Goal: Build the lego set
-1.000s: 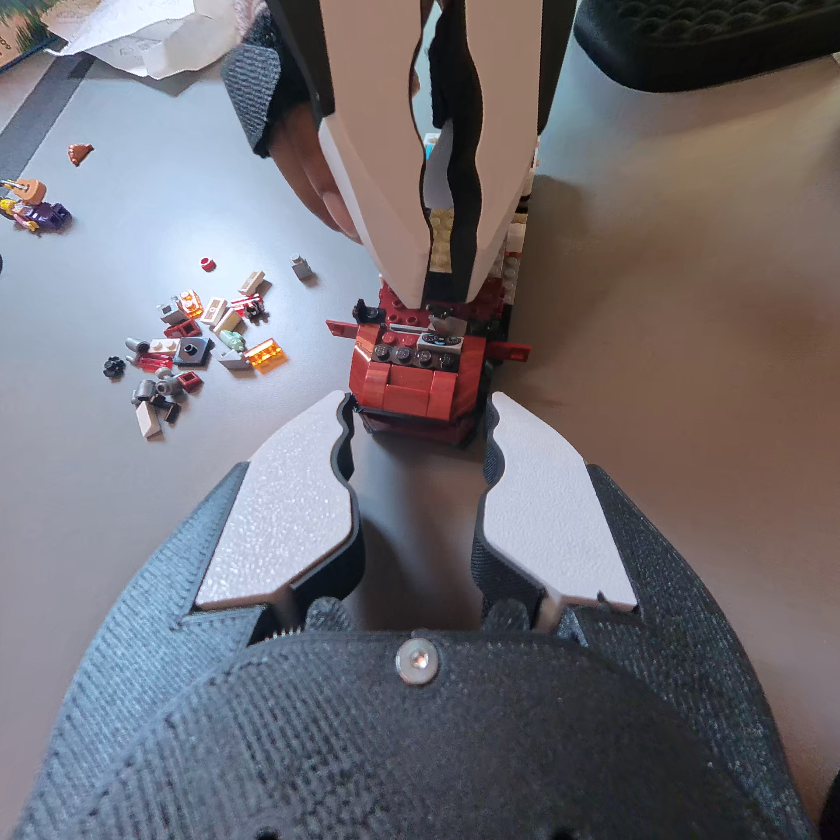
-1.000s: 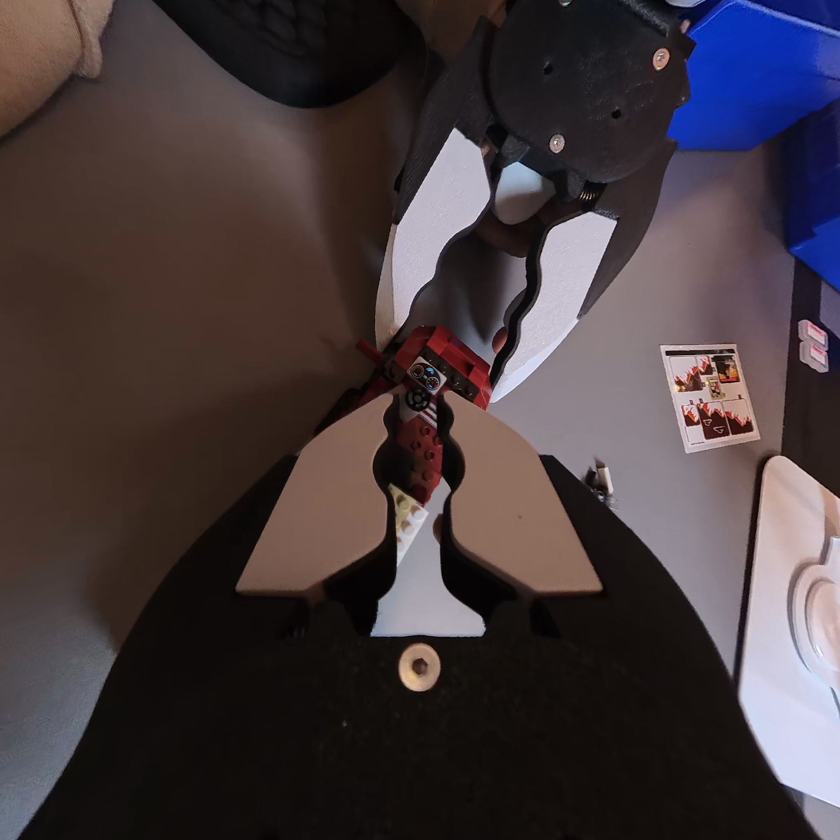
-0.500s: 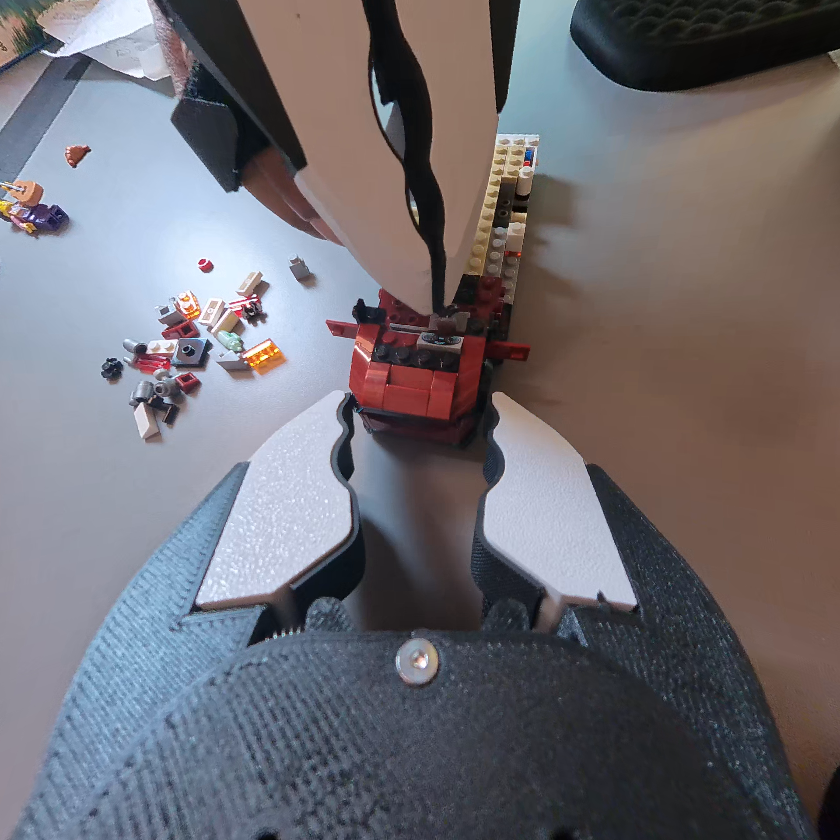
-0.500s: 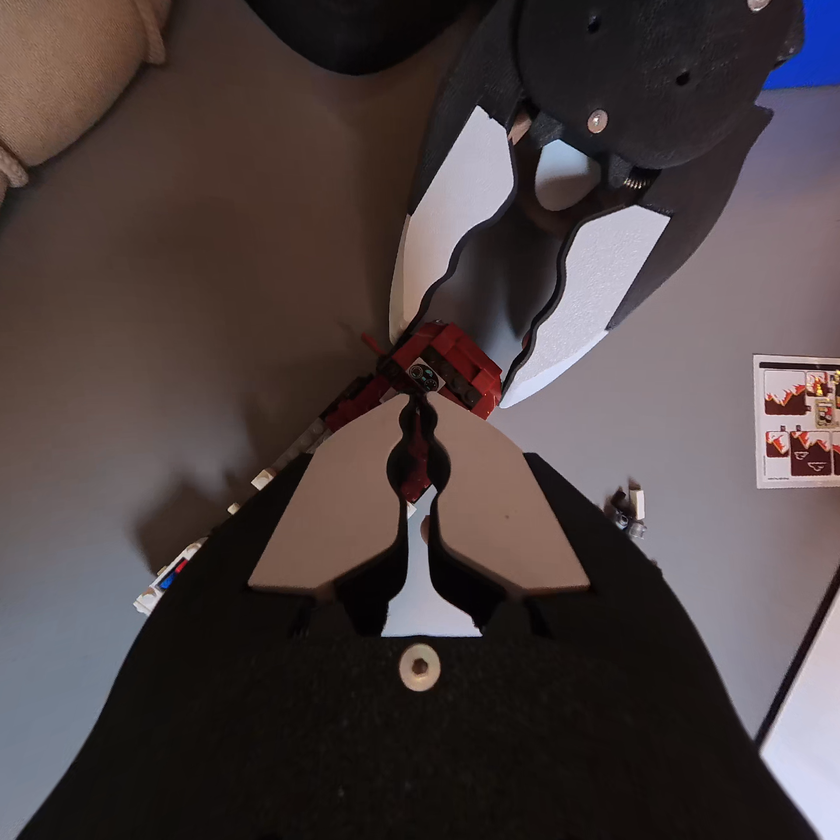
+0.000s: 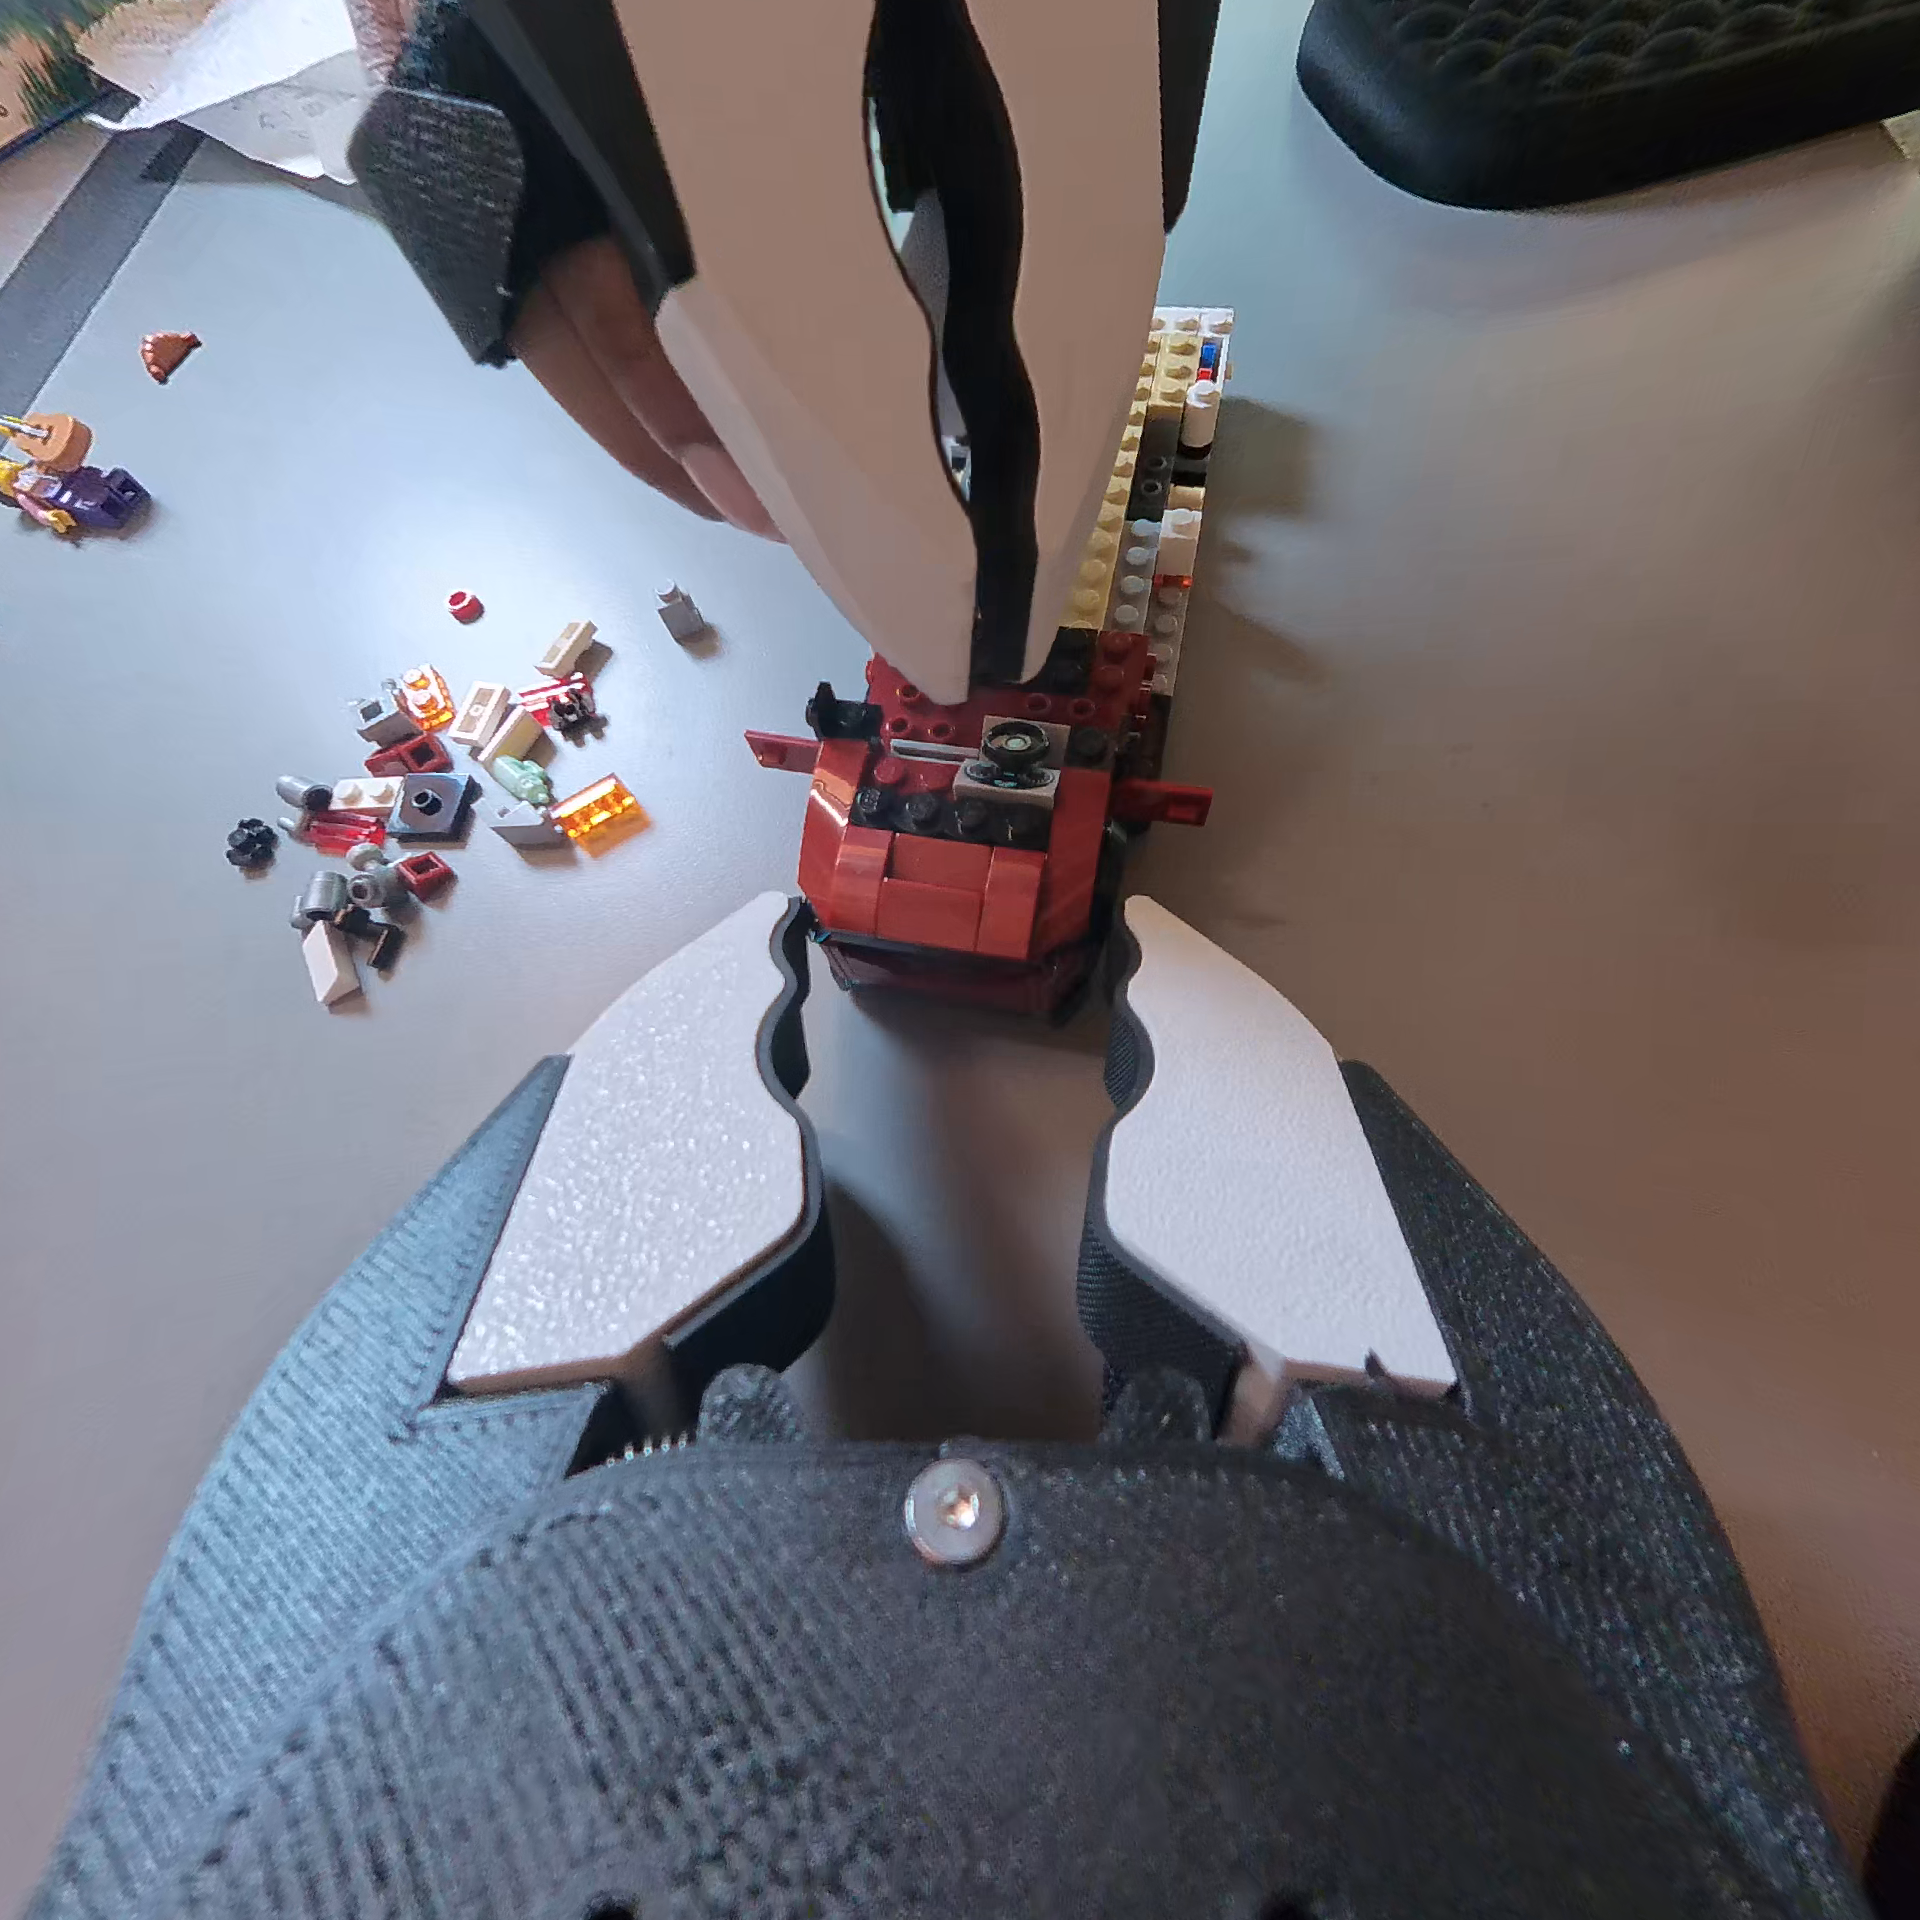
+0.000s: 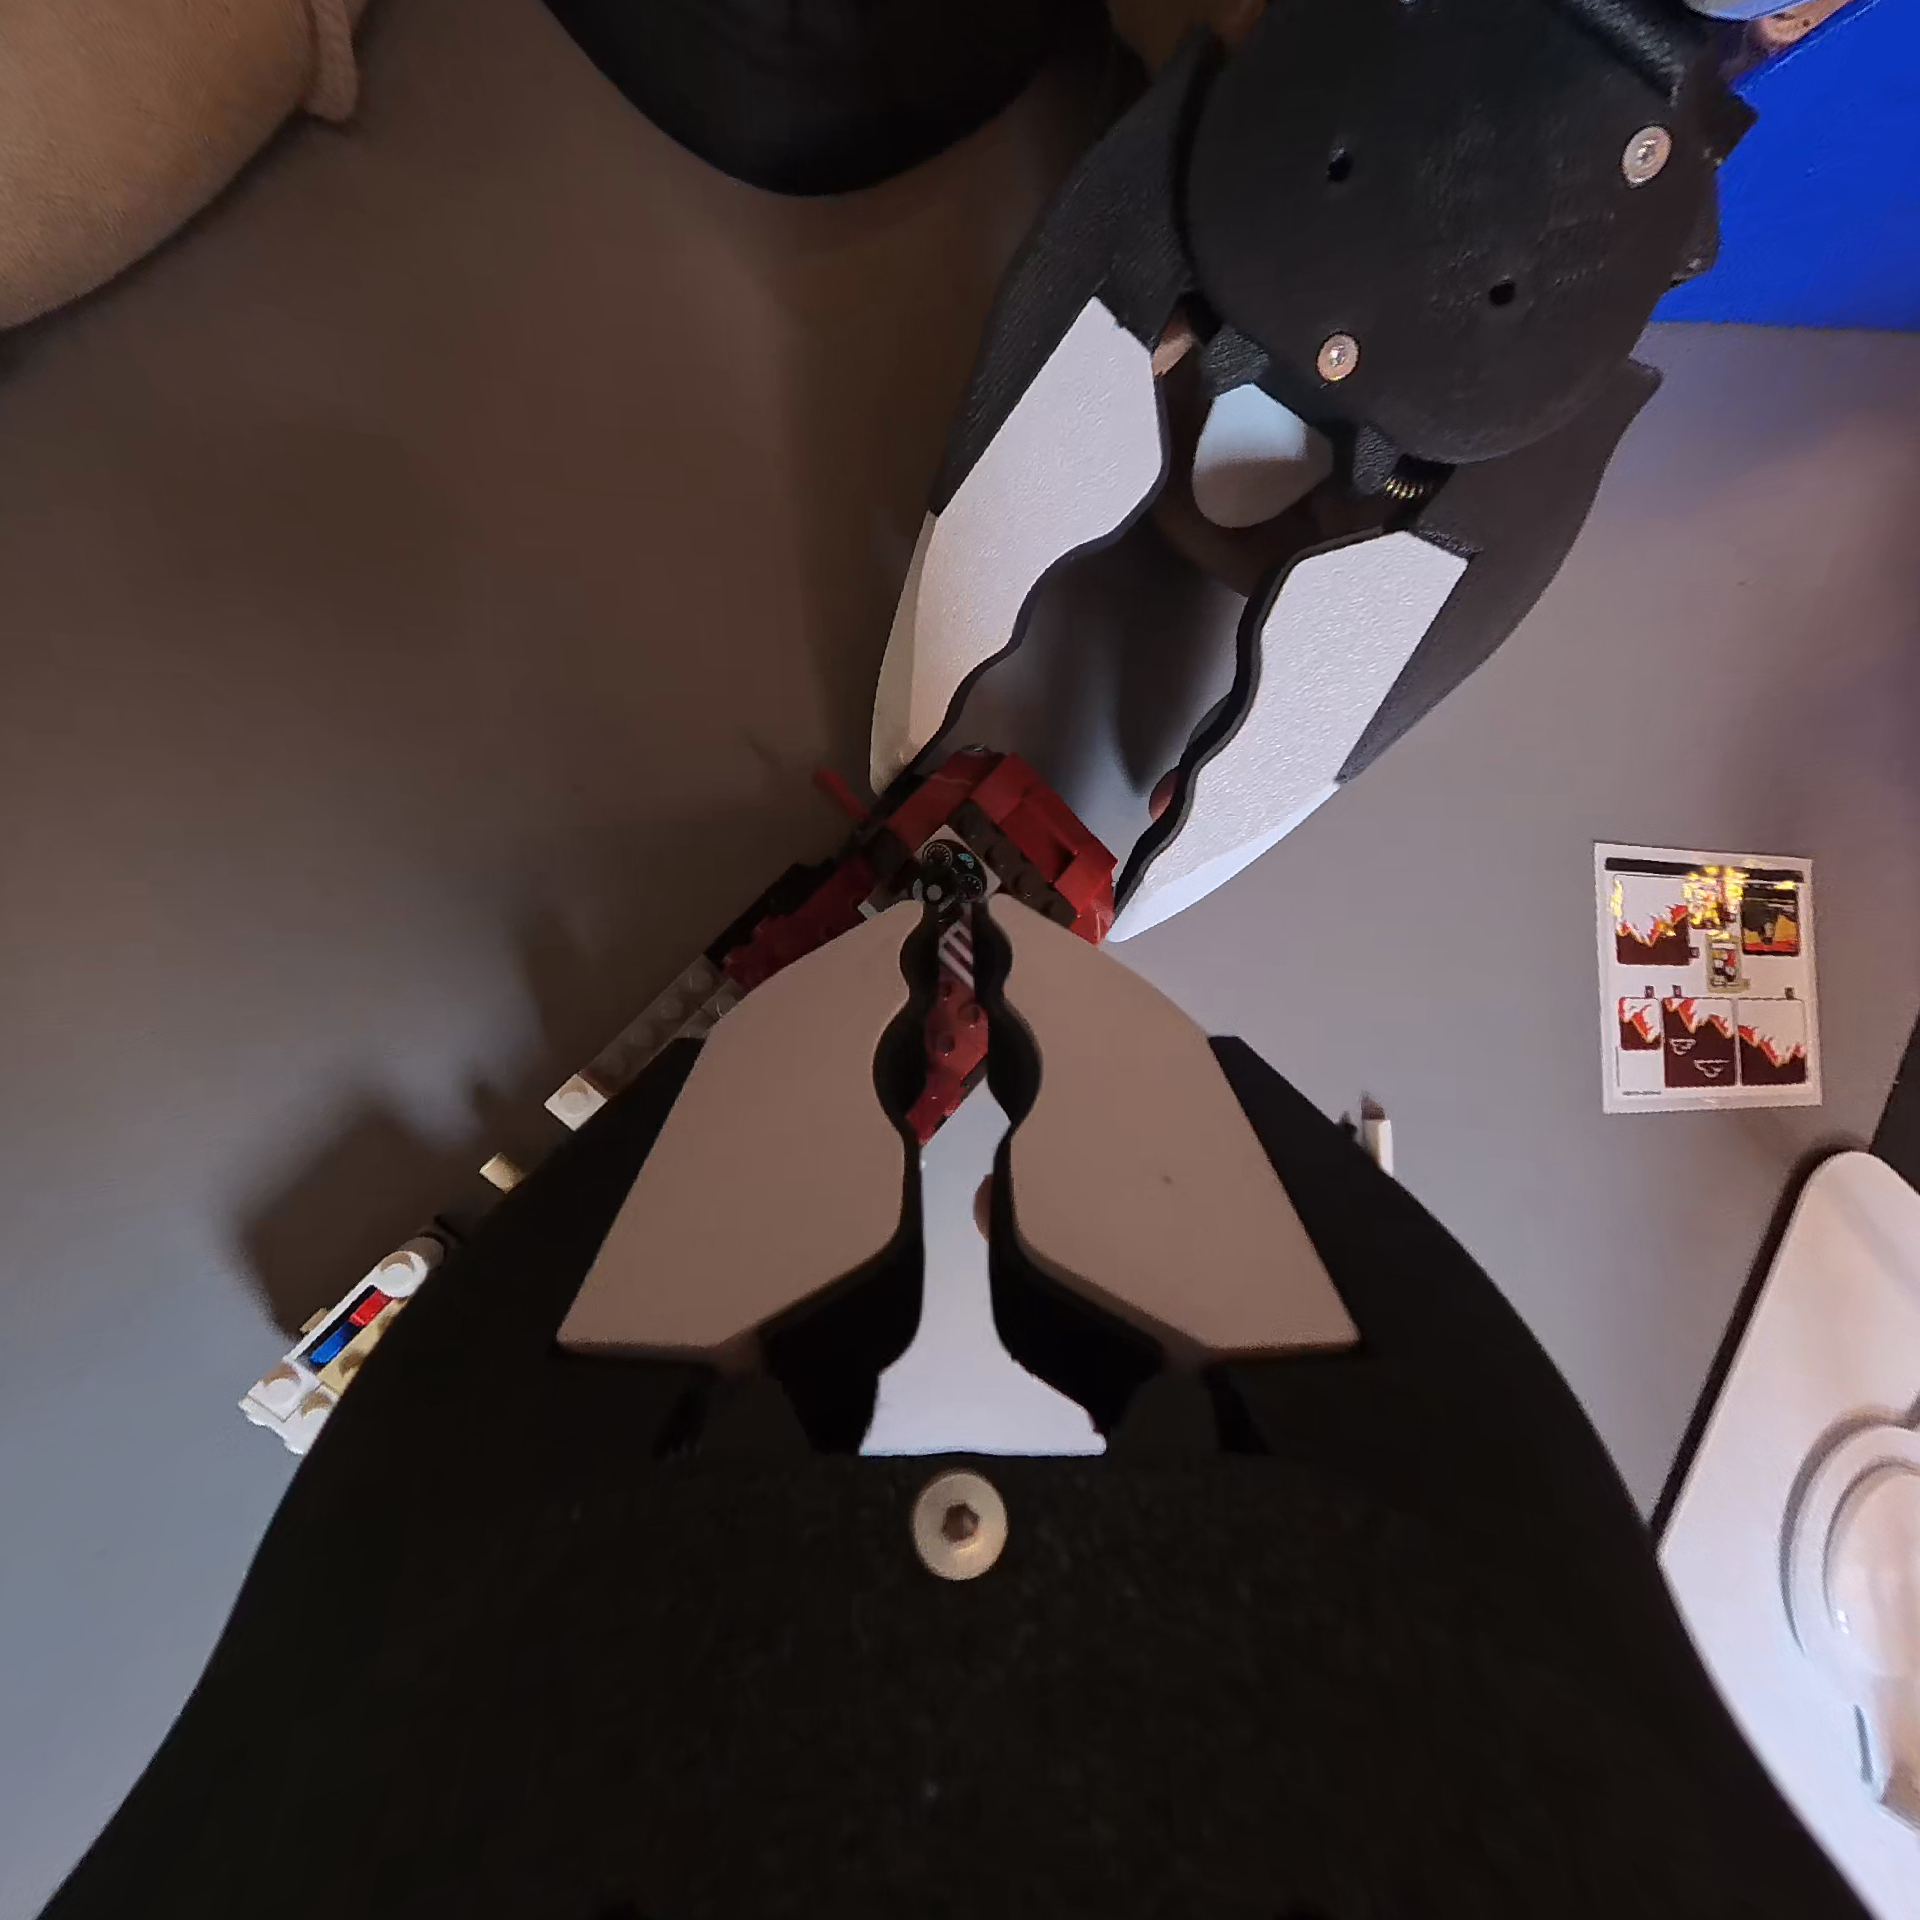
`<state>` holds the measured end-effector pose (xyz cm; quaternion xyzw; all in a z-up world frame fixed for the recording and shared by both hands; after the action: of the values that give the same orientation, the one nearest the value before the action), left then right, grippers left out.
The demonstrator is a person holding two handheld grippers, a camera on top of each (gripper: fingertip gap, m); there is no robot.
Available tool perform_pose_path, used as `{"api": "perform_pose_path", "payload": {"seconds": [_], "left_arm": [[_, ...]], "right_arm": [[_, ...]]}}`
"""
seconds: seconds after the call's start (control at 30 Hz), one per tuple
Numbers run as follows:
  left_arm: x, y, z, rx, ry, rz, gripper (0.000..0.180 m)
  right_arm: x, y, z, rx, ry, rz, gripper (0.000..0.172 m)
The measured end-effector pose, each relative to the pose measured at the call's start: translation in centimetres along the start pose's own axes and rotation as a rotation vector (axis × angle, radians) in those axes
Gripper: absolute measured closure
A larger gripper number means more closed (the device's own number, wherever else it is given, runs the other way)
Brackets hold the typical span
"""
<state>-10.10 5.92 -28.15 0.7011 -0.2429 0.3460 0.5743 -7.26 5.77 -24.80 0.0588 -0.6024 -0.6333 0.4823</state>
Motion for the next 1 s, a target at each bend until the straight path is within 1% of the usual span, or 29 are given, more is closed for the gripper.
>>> {"api": "perform_pose_path", "payload": {"seconds": [0.1, 0.77, 0.87, 1.0], "left_arm": [[0.0, 0.0, 0.0, 0.001, -0.001, 0.000, 0.125], [0.0, 0.0, 0.1, 0.000, -0.005, 0.000, 0.125], [0.0, 0.0, 0.1, 0.000, -0.005, 0.000, 0.125], [0.0, 0.0, 0.1, -0.001, -0.004, 0.000, 0.125]], "right_arm": [[0.1, -0.3, 0.2, 0.010, 0.000, -0.014, 0.161], [0.0, -1.1, -0.6, -0.015, 0.036, -0.044, 0.161], [0.0, -0.7, -0.5, -0.065, 0.045, -0.017, 0.161], [0.3, -0.4, -0.1, -0.220, 0.080, 0.064, 0.161]]}}
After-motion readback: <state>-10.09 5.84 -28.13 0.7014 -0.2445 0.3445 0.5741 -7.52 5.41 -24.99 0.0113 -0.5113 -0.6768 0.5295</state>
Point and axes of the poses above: each gripper's, where its closed fingertips meet, y back along the fingers, x out of its top, z = x × y across the jaws, the point moved 1 cm from there along y, back along the fingers, and after that the axes turned 5 degrees about -z, right-handed, at the moved point
